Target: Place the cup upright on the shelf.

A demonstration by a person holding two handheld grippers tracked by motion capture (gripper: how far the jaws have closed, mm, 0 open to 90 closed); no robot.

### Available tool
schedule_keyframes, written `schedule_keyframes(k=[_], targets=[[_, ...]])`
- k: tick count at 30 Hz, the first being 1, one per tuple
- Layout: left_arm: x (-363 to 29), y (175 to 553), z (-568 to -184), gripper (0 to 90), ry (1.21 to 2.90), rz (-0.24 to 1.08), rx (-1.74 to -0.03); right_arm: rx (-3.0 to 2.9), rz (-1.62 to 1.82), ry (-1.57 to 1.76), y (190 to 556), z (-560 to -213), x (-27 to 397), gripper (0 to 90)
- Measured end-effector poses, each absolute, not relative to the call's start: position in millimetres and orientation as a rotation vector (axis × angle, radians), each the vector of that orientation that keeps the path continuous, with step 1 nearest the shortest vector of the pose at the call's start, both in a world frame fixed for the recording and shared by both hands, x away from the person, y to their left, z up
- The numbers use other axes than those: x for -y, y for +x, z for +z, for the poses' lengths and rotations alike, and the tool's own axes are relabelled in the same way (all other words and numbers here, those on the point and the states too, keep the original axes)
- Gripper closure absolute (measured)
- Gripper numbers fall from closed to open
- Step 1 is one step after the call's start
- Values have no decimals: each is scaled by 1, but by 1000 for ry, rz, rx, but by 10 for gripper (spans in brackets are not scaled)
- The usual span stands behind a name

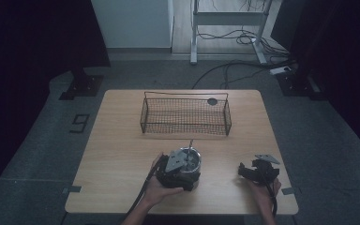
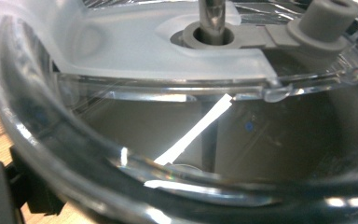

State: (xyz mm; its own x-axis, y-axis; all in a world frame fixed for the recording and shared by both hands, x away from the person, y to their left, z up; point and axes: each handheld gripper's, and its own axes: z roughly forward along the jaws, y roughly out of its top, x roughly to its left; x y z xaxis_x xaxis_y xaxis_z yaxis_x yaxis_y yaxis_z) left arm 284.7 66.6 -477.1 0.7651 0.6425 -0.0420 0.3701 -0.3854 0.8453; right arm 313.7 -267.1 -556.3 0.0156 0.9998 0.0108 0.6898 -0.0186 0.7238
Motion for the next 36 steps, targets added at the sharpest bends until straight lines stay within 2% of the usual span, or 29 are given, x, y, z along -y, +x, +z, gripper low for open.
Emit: schedule_keyframes(k=[36], targets=[[-97, 299, -438, 41, 1923, 409, -800, -1727, 751, 1764, 314, -556, 267, 38]])
